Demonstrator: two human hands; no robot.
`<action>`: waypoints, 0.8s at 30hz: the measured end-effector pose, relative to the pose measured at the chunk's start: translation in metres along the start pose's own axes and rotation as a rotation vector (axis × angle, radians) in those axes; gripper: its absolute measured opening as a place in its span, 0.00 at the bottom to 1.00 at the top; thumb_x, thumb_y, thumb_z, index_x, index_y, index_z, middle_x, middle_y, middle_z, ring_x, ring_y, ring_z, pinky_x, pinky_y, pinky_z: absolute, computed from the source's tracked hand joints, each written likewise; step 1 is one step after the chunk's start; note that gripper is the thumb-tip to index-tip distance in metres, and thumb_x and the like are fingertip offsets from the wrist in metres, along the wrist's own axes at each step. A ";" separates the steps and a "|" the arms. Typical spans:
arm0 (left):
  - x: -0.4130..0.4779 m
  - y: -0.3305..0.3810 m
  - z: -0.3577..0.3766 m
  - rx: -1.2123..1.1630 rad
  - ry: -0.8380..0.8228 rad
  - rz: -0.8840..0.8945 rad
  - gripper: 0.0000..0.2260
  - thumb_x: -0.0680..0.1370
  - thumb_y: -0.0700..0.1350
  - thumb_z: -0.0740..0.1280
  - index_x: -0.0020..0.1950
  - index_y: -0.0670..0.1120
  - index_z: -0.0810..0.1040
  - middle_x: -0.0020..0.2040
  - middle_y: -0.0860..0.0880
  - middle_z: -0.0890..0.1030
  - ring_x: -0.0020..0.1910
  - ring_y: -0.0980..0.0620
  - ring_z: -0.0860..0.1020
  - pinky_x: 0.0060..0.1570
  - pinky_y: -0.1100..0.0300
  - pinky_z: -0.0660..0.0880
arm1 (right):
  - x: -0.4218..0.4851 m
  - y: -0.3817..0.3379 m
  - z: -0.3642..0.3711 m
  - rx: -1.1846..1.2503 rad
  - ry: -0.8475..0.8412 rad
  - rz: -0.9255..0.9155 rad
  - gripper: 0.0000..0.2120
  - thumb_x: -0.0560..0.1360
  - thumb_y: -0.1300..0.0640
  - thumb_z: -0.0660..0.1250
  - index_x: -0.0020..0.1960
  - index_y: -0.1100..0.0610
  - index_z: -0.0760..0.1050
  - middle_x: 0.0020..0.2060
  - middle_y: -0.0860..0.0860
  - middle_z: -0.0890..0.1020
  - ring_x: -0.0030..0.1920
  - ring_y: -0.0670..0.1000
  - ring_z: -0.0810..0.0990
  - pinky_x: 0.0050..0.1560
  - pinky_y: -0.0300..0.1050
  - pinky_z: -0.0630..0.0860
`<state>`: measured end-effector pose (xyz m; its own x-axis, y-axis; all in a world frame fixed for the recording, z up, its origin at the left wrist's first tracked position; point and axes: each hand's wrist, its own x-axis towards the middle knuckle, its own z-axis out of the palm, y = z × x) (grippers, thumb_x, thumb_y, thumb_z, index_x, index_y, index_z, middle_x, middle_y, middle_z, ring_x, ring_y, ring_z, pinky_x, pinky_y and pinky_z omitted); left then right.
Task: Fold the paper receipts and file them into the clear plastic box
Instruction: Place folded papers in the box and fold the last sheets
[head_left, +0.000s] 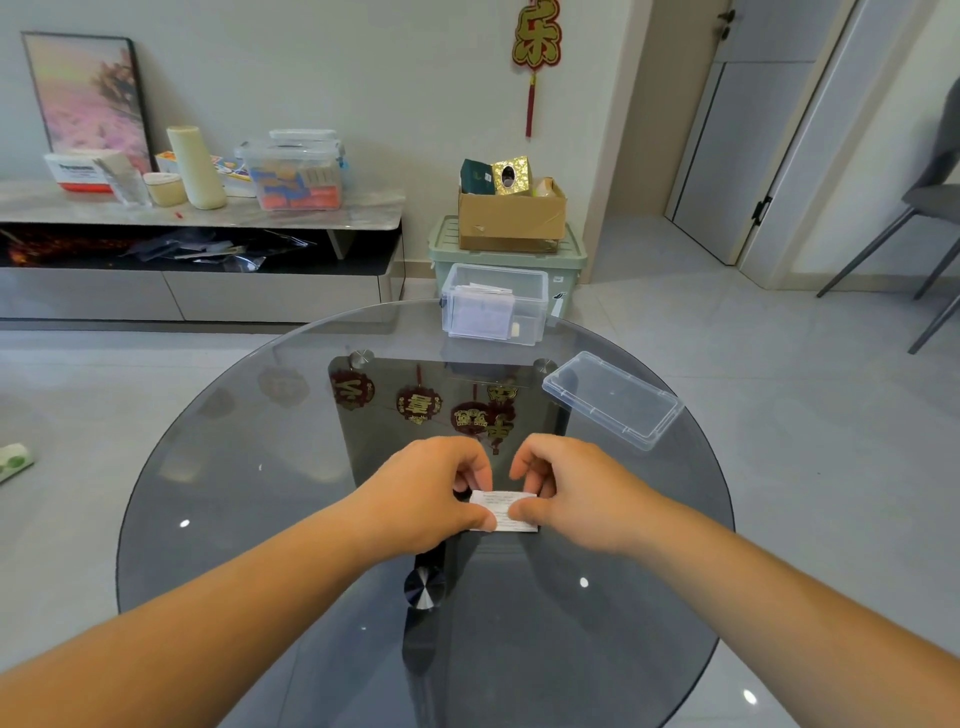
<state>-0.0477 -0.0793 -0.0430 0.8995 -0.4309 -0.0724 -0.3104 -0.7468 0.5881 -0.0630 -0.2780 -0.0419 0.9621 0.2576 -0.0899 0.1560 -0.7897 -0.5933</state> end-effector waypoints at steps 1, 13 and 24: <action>-0.001 0.000 0.000 -0.013 -0.001 0.007 0.13 0.71 0.51 0.78 0.47 0.58 0.76 0.47 0.59 0.79 0.49 0.60 0.77 0.51 0.62 0.77 | 0.001 -0.001 -0.002 0.010 -0.031 0.018 0.13 0.72 0.52 0.76 0.52 0.46 0.75 0.42 0.44 0.79 0.43 0.45 0.79 0.47 0.45 0.79; -0.001 0.002 -0.004 -0.059 -0.057 0.027 0.19 0.70 0.50 0.79 0.56 0.58 0.76 0.48 0.57 0.78 0.44 0.56 0.78 0.45 0.63 0.77 | 0.000 -0.017 -0.010 -0.074 -0.152 0.005 0.08 0.73 0.52 0.75 0.43 0.47 0.75 0.41 0.45 0.78 0.42 0.48 0.78 0.42 0.43 0.76; -0.003 0.000 -0.003 -0.062 -0.092 0.043 0.05 0.73 0.51 0.77 0.45 0.53 0.82 0.36 0.57 0.79 0.32 0.64 0.74 0.32 0.71 0.69 | -0.001 -0.012 -0.008 0.059 -0.121 -0.024 0.10 0.69 0.56 0.78 0.41 0.49 0.77 0.37 0.47 0.82 0.35 0.44 0.76 0.41 0.46 0.78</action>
<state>-0.0494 -0.0764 -0.0401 0.8527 -0.5088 -0.1181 -0.3261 -0.6952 0.6406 -0.0638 -0.2732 -0.0280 0.9237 0.3439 -0.1688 0.1618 -0.7496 -0.6418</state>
